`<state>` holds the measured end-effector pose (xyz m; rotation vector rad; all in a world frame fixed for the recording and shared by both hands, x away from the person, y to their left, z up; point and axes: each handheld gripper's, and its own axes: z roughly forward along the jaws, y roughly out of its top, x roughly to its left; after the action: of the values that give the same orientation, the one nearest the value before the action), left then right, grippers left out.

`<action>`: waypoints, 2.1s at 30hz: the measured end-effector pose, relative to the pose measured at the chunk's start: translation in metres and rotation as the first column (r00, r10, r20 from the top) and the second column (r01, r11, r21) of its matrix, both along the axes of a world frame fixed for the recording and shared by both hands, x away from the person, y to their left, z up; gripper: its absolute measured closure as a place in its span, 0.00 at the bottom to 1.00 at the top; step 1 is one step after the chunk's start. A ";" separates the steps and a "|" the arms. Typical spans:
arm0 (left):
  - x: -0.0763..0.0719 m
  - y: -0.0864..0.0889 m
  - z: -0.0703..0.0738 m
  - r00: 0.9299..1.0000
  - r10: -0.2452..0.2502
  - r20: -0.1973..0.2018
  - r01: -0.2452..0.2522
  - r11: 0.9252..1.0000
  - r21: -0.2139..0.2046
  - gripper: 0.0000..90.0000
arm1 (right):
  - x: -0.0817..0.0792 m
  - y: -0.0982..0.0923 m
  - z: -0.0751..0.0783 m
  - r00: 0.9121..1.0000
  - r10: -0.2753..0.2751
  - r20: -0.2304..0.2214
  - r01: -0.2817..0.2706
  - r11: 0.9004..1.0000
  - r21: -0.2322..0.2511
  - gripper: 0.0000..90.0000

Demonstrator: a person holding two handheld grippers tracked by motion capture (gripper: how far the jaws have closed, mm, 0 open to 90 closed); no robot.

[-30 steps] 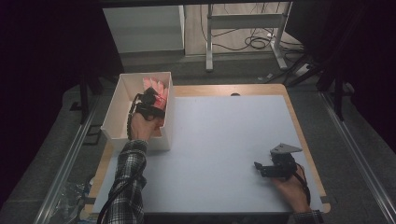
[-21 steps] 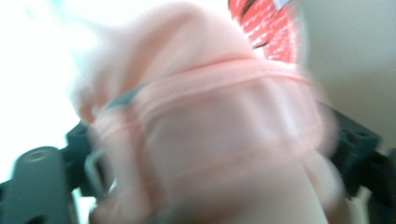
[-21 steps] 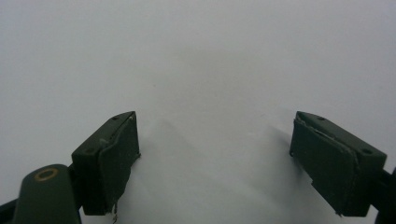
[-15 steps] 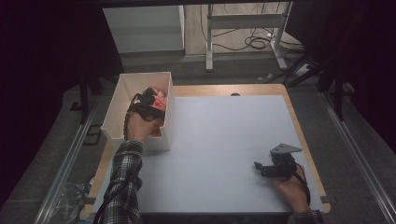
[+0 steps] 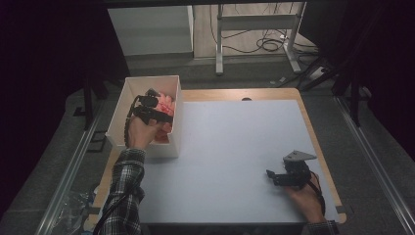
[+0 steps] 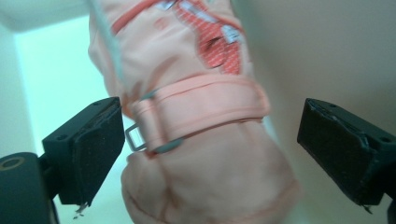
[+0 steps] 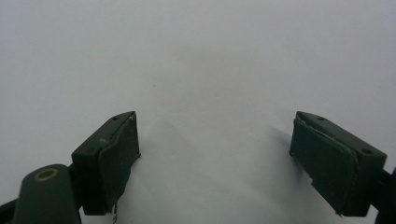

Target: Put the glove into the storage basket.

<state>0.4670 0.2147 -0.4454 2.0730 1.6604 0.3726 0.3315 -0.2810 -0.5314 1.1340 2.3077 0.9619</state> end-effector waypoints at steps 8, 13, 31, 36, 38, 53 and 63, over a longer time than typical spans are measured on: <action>-0.012 0.004 0.015 0.999 -0.003 0.053 0.003 1.000 -0.003 0.08 | 0.000 0.000 0.000 1.000 0.000 0.001 0.000 1.000 -0.001 0.18; -0.019 0.008 0.022 0.997 -0.011 0.080 0.011 1.000 0.000 0.07 | 0.000 0.000 0.000 1.000 -0.001 0.002 0.001 1.000 -0.001 0.18; -0.060 0.012 0.037 0.983 -0.068 0.168 0.076 0.996 -0.043 0.05 | 0.000 0.000 0.000 1.000 -0.001 0.002 0.001 1.000 -0.002 0.18; -0.076 0.011 0.039 0.978 -0.088 0.190 0.098 0.994 -0.043 0.05 | 0.000 0.000 0.000 1.000 -0.001 0.003 0.001 1.000 -0.002 0.18; -0.084 0.010 0.038 0.975 -0.095 0.201 0.106 0.993 -0.047 0.05 | 0.000 0.000 0.000 1.000 -0.001 0.003 0.001 1.000 -0.002 0.18; -0.145 0.002 0.007 0.952 -0.151 0.268 0.186 0.976 -0.111 0.04 | 0.000 0.000 0.000 1.000 0.000 0.002 0.000 1.000 -0.004 0.18; -0.174 -0.011 -0.032 0.943 -0.185 0.276 0.226 0.966 -0.126 0.01 | 0.000 0.000 0.000 1.000 -0.001 0.002 0.001 1.000 -0.004 0.18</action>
<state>0.2930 0.2035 -0.4776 1.9613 1.2640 0.4134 0.3312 -0.2807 -0.5312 1.1312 2.3064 0.9572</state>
